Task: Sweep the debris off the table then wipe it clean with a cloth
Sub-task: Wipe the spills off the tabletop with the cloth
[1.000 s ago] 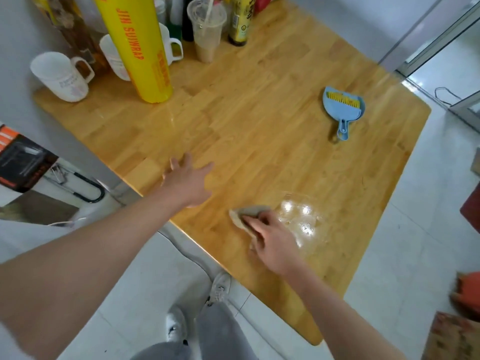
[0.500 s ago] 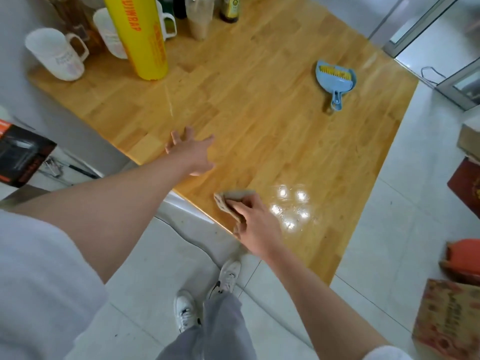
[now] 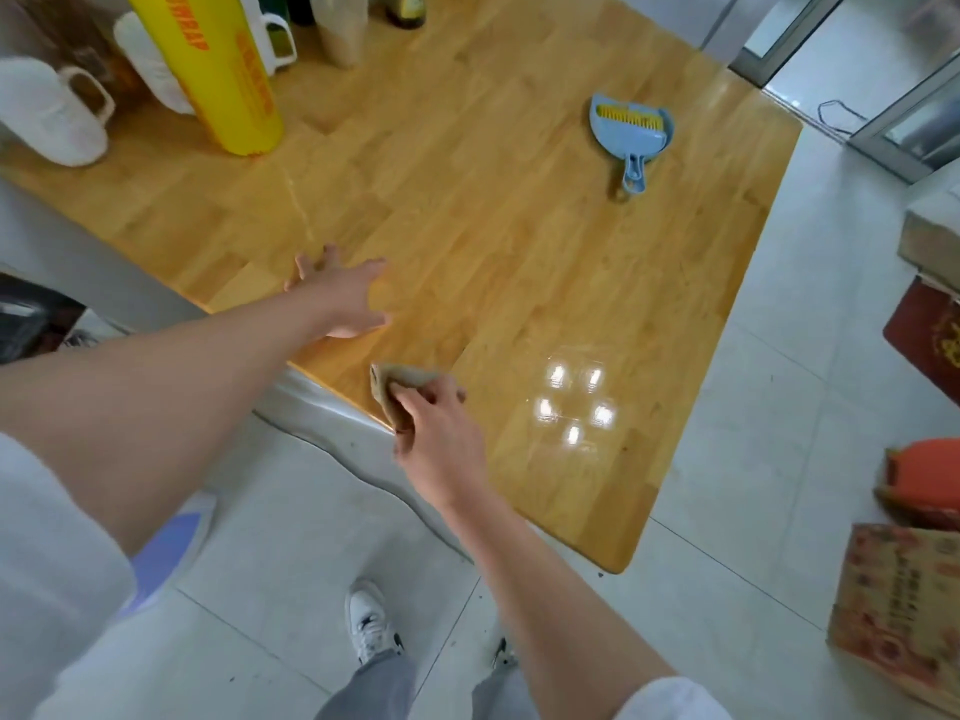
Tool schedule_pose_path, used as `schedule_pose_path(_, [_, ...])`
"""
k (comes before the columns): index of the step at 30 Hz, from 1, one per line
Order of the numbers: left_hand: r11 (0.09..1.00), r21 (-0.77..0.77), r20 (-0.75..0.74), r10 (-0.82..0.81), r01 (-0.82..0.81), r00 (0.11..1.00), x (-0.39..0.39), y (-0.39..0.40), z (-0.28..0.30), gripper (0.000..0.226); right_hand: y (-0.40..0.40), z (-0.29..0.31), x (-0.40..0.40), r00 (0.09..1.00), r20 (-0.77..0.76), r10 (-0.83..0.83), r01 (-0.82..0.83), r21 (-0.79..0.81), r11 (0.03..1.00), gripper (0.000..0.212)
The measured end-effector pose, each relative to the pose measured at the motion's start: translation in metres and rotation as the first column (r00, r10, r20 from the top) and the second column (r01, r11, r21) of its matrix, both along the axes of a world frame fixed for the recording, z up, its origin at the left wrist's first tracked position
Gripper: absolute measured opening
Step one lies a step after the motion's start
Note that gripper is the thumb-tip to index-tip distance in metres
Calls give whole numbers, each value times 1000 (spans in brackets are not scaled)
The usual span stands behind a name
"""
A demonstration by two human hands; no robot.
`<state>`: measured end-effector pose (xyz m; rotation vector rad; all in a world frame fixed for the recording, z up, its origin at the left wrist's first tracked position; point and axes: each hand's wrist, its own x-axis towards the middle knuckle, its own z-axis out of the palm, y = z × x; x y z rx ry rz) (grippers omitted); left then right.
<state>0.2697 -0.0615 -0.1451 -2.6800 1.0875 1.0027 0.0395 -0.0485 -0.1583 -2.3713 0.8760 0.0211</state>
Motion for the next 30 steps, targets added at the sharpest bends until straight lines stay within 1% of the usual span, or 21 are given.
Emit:
schedule_pose_path(2, [1000,1,-3,2,-2,1000,1,0,-3,82,-16,0,-42,999,2,39,-39,-5,999,47])
schedule_pose_path(3, [1000,0,-4,1,-1,1000,1,0,-3,82,-30,0,-73,1000,-25,7,-7,-8,1000,45])
schedule_pose_path(4, [1000,0,-5,-1,1,1000,1,1,-3,82,-47,-2,-108,995,-56,-78,77,-13,997,42])
schedule_pose_path(5, [1000,3,-4,-2,2,1000,1,1,-2,82,-63,0,-140,975,-72,-212,212,1,977,40])
schedule_pose_path(6, [1000,11,2,4,-4,1000,0,2,-1,82,-76,1,-165,938,-71,-340,341,3,940,39])
schedule_pose_path(7, [1000,25,15,9,-10,1000,-2,2,1,81,-83,0,-182,897,-75,-435,436,-8,900,39])
schedule_pose_path(8, [999,26,37,26,-27,999,-5,4,1,78,-82,-2,-187,872,-85,-483,483,-24,876,40])
schedule_pose_path(9, [999,-5,82,51,-50,995,-17,5,3,74,-76,-3,-189,874,-85,-479,479,-13,877,41])
schedule_pose_path(10, [996,-64,140,72,-63,988,-33,5,3,68,-66,-3,-187,904,-67,-423,425,17,905,42])
schedule_pose_path(11, [989,-138,179,72,-48,981,-56,7,3,63,-55,-5,-188,945,-50,-323,325,65,943,43])
schedule_pose_path(12, [979,-205,186,56,-17,981,-85,6,3,58,-50,-2,-194,982,-33,-188,190,118,975,45])
schedule_pose_path(14, [963,-264,118,-17,48,993,-140,3,0,55,-55,-1,-205,999,-19,37,-32,189,982,49])
schedule_pose_path(15, [964,-256,83,-53,73,995,-170,-1,2,55,-69,3,-213,994,-33,106,-99,164,982,49])
schedule_pose_path(16, [968,-236,48,-74,83,996,-192,-6,2,58,-85,7,-216,988,-58,142,-136,105,985,48])
schedule_pose_path(19, [988,-137,13,-75,76,997,-230,-18,6,69,-138,12,-209,989,-109,97,-103,-48,994,48])
schedule_pose_path(21, [992,-87,13,-90,91,996,-232,-18,9,75,-161,12,-194,988,-125,88,-102,-109,989,50])
schedule_pose_path(24, [995,-55,-3,-82,82,997,-230,-19,10,78,-162,12,-190,981,-156,116,-144,-180,973,46])
schedule_pose_path(26, [996,-49,-3,-76,76,997,-230,-21,11,78,-145,12,-203,983,-110,148,-167,-186,968,34])
schedule_pose_path(28, [997,-47,2,-69,69,998,-232,-20,12,77,-123,13,-221,978,-23,206,-207,-195,959,15])
schedule_pose_path(29, [996,-45,11,-71,71,997,-234,-19,13,77,-117,13,-229,976,-13,215,-214,-199,956,19])
schedule_pose_path(30, [996,-43,19,-72,73,997,-234,-18,13,77,-114,11,-230,976,-27,214,-215,-187,958,31])
